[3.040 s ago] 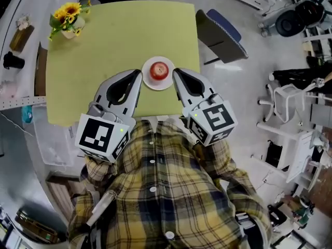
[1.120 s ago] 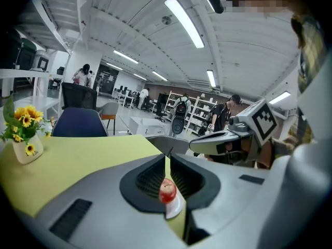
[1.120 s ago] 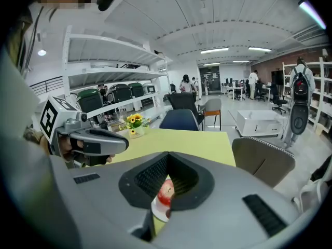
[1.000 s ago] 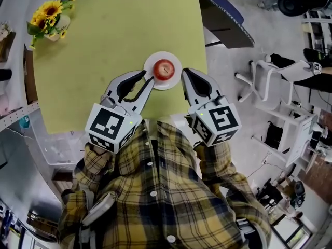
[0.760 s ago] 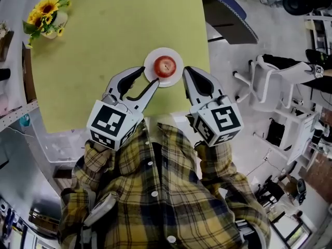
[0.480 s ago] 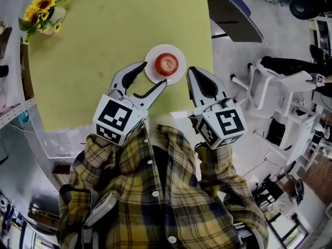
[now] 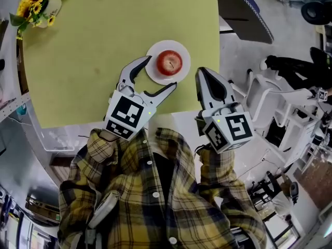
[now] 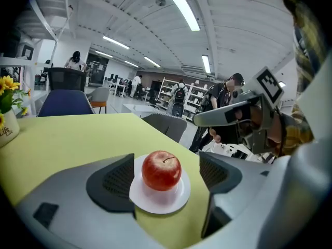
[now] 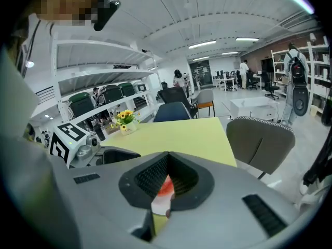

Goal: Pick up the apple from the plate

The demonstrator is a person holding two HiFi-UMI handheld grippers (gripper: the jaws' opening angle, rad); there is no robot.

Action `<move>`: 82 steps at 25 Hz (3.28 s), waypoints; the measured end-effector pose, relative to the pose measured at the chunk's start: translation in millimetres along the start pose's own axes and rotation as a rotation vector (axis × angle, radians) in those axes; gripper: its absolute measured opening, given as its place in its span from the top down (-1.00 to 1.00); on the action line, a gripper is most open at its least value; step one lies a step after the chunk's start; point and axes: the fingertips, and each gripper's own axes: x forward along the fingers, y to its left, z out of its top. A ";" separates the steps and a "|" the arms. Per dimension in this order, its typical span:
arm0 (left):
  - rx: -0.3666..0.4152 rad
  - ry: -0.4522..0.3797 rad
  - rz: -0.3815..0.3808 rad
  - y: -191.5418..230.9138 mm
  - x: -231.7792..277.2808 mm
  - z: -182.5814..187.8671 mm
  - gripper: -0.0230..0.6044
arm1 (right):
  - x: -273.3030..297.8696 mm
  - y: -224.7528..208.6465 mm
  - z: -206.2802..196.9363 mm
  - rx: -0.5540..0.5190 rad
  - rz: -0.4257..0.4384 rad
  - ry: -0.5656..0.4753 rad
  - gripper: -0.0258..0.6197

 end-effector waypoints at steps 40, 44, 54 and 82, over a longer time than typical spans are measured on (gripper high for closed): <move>0.113 0.041 0.127 14.1 62.1 -43.6 -0.31 | 27.9 -23.0 -30.3 0.042 0.071 0.063 0.93; 0.105 0.032 0.135 14.3 56.3 -33.2 -0.31 | 27.6 -20.7 -21.2 0.029 0.082 0.061 0.93; 0.073 -0.026 0.168 18.7 24.5 2.9 -0.31 | 34.3 3.5 10.9 -0.029 0.139 0.030 0.93; 0.104 -0.099 0.249 6.4 -128.6 100.6 -0.31 | 1.0 107.3 102.0 -0.234 0.290 -0.096 0.93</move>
